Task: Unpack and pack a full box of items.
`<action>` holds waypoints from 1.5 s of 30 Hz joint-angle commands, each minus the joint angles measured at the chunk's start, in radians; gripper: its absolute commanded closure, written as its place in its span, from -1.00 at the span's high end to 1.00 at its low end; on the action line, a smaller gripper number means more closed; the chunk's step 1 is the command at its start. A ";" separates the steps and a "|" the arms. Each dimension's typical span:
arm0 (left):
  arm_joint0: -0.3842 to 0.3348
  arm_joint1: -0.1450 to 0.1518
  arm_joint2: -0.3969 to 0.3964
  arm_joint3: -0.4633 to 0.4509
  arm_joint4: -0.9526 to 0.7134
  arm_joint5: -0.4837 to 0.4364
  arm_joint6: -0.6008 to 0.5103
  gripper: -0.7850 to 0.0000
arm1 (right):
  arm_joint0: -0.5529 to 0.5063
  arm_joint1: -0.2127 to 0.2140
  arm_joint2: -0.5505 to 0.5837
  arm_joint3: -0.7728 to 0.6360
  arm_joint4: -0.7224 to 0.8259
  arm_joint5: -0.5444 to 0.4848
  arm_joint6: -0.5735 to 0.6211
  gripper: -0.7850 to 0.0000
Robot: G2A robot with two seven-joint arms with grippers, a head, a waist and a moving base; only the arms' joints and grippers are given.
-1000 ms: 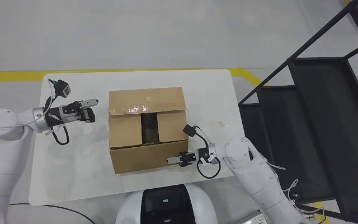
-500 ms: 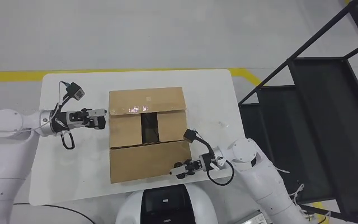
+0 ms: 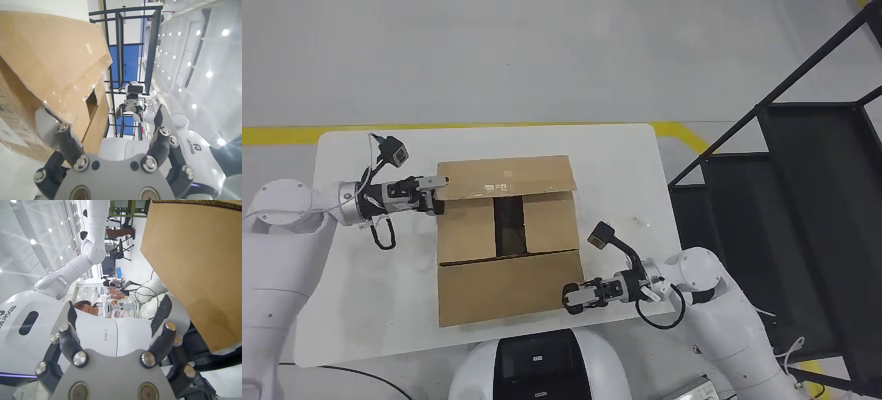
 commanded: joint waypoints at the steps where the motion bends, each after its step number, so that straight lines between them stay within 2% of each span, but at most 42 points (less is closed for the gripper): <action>1: -0.007 -0.003 -0.007 0.004 -0.032 -0.023 -0.003 1.00 | -0.002 0.002 -0.001 0.000 0.003 0.000 -0.001 1.00; 4: -0.025 -0.009 -0.012 0.004 -0.082 -0.040 -0.007 1.00 | -0.002 0.006 -0.006 0.004 0.005 -0.001 -0.006 1.00; 6: -0.043 -0.015 -0.014 0.016 -0.109 -0.043 0.032 1.00 | 0.000 0.008 -0.009 0.007 0.008 -0.001 -0.011 1.00; 10: -0.102 -0.041 0.033 0.045 -0.150 -0.006 0.088 1.00 | 0.003 0.013 -0.012 0.010 0.011 0.001 -0.020 1.00; 15: -0.210 -0.090 0.136 0.143 -0.132 0.009 0.154 1.00 | -0.003 0.020 -0.004 -0.003 0.017 -0.001 -0.028 1.00; 20: -0.303 -0.142 0.228 0.267 -0.068 0.017 0.290 1.00 | -0.019 0.028 0.007 -0.009 0.023 -0.003 -0.041 1.00; 23: -0.339 -0.175 0.273 0.335 -0.056 0.049 0.393 1.00 | -0.024 0.032 0.007 -0.013 0.017 -0.003 -0.047 1.00; 32: -0.420 -0.259 0.390 0.515 0.058 0.111 0.559 1.00 | -0.034 0.042 0.000 -0.031 0.020 -0.010 -0.058 1.00; 39: -0.447 -0.297 0.419 0.628 0.073 0.166 0.504 1.00 | -0.030 0.050 -0.006 -0.032 0.020 -0.009 -0.057 1.00; 45: -0.471 -0.314 0.428 0.687 0.111 0.163 0.472 1.00 | -0.023 0.056 -0.012 -0.033 0.016 0.000 -0.059 1.00</action>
